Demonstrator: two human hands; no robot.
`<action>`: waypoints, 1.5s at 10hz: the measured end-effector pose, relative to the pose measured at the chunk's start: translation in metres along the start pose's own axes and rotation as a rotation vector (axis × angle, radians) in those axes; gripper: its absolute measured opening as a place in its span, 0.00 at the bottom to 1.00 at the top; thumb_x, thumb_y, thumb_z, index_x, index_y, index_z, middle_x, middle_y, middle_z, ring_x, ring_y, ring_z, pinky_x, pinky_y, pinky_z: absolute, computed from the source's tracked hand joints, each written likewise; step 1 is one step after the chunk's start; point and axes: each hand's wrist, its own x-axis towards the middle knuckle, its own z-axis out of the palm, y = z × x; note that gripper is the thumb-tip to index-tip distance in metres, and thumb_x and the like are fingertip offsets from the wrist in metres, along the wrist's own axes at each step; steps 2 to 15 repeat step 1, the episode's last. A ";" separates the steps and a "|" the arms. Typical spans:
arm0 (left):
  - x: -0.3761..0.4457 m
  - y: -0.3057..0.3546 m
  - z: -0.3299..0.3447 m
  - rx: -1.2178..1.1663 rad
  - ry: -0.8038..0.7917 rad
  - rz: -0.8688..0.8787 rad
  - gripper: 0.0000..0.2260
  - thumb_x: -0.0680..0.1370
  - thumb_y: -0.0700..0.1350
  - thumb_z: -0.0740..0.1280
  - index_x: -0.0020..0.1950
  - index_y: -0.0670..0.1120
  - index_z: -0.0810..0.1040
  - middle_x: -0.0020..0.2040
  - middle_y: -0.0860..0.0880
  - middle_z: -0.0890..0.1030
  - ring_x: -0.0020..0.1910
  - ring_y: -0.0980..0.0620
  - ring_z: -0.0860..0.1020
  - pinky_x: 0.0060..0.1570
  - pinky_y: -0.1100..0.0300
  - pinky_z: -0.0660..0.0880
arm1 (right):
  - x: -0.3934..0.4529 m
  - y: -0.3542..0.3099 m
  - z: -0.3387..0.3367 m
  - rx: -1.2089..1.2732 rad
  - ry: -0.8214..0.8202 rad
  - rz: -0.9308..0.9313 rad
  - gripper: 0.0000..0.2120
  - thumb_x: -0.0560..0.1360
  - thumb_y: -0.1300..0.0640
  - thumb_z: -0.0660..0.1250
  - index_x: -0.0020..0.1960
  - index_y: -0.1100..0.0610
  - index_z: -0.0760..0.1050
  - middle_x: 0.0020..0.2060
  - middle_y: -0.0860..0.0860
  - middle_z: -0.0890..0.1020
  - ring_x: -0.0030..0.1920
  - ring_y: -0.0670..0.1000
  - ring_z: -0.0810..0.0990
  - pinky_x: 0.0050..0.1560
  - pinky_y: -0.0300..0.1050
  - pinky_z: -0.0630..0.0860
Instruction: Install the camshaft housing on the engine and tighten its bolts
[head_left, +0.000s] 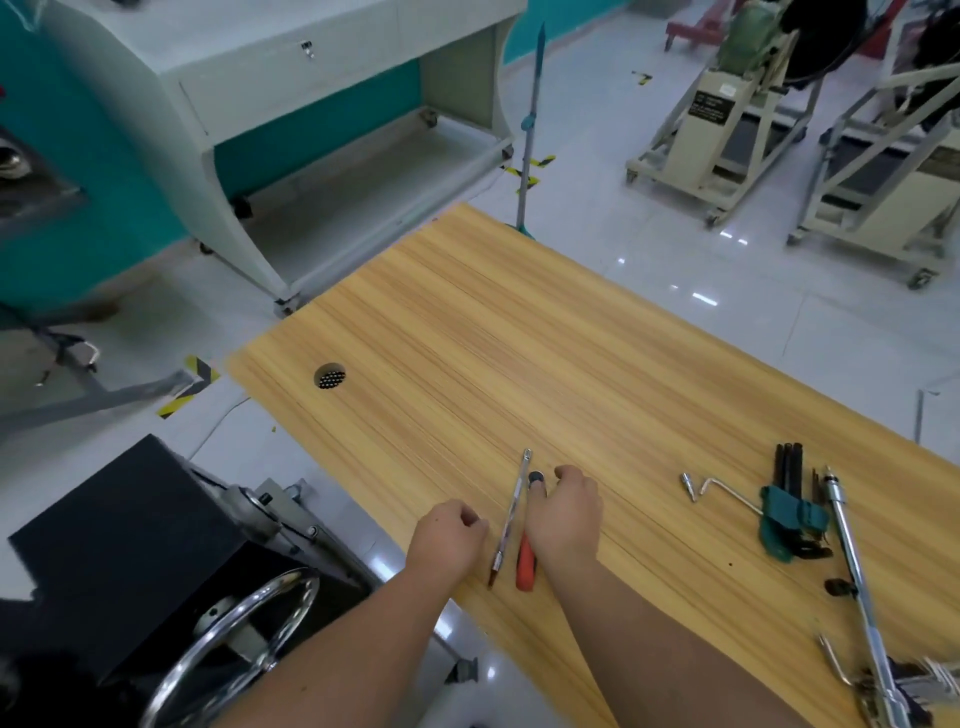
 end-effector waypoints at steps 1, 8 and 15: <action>-0.006 -0.004 -0.016 -0.051 0.004 0.002 0.04 0.79 0.48 0.65 0.51 0.51 0.77 0.48 0.54 0.80 0.47 0.54 0.77 0.39 0.62 0.70 | -0.011 -0.024 0.000 -0.001 -0.003 -0.073 0.19 0.81 0.52 0.61 0.69 0.59 0.71 0.63 0.57 0.75 0.64 0.58 0.71 0.65 0.50 0.67; -0.006 -0.004 -0.016 -0.051 0.004 0.002 0.04 0.79 0.48 0.65 0.51 0.51 0.77 0.48 0.54 0.80 0.47 0.54 0.77 0.39 0.62 0.70 | -0.011 -0.024 0.000 -0.001 -0.003 -0.073 0.19 0.81 0.52 0.61 0.69 0.59 0.71 0.63 0.57 0.75 0.64 0.58 0.71 0.65 0.50 0.67; -0.006 -0.004 -0.016 -0.051 0.004 0.002 0.04 0.79 0.48 0.65 0.51 0.51 0.77 0.48 0.54 0.80 0.47 0.54 0.77 0.39 0.62 0.70 | -0.011 -0.024 0.000 -0.001 -0.003 -0.073 0.19 0.81 0.52 0.61 0.69 0.59 0.71 0.63 0.57 0.75 0.64 0.58 0.71 0.65 0.50 0.67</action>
